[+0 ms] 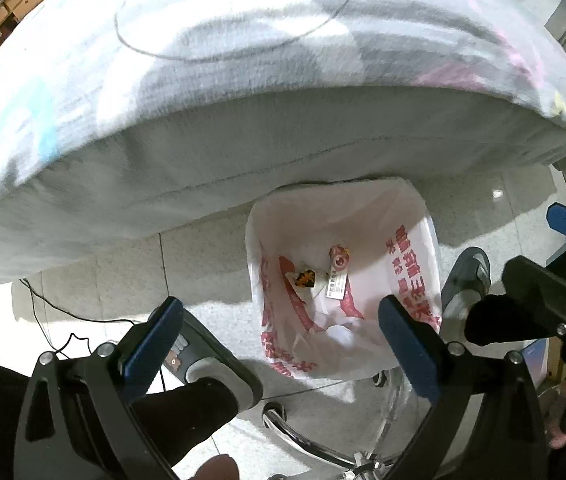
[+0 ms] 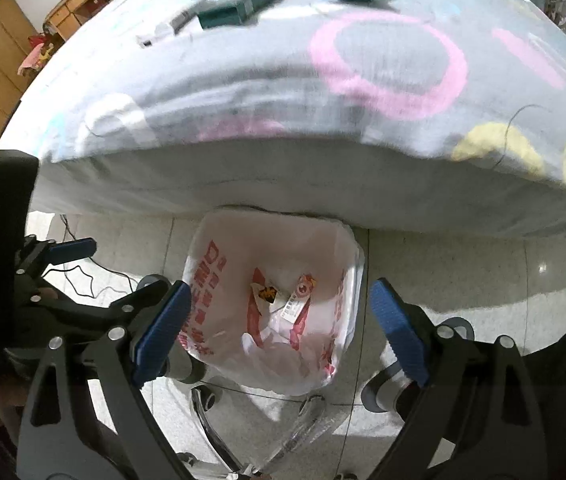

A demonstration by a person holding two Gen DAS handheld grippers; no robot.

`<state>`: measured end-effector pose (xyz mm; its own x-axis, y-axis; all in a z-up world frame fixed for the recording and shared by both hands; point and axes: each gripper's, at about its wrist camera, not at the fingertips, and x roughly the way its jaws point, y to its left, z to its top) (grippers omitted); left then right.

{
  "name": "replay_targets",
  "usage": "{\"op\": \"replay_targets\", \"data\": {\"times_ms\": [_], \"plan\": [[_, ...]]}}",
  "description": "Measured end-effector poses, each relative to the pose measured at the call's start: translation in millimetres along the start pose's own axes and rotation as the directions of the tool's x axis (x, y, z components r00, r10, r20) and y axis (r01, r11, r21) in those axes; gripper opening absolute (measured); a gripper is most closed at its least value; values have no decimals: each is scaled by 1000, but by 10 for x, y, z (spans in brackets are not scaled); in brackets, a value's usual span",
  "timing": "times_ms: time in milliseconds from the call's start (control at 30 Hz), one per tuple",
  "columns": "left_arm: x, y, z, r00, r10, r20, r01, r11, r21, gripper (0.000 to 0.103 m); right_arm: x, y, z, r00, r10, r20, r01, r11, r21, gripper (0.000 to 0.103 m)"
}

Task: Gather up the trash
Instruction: 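Move both tools back over the bed toward the remaining items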

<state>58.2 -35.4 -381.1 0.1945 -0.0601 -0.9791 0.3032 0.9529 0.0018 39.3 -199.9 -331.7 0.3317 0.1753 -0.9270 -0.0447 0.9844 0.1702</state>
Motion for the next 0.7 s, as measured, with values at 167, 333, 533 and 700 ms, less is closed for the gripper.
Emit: {"op": "replay_targets", "data": {"times_ms": [167, 333, 533, 700], "plan": [[-84, 30, -7, 1000, -12, 21, 12, 1000, -18, 95, -213, 0, 3, 999, -1, 36, 1, 1000, -1, 89], [-254, 48, 10, 997, -9, 73, 10, 1000, -19, 95, -448, -4, -7, 998, -8, 59, 9, 1000, -4, 89], [-470, 156, 23, 992, -23, 127, 32, 997, -68, 95, -840, 25, 65, 992, -26, 127, 26, 1000, 1, 89], [-670, 281, 52, 985, -40, 169, 60, 992, -115, 95, -1167, 79, 174, 982, -40, 186, 41, 999, -3, 89]]}}
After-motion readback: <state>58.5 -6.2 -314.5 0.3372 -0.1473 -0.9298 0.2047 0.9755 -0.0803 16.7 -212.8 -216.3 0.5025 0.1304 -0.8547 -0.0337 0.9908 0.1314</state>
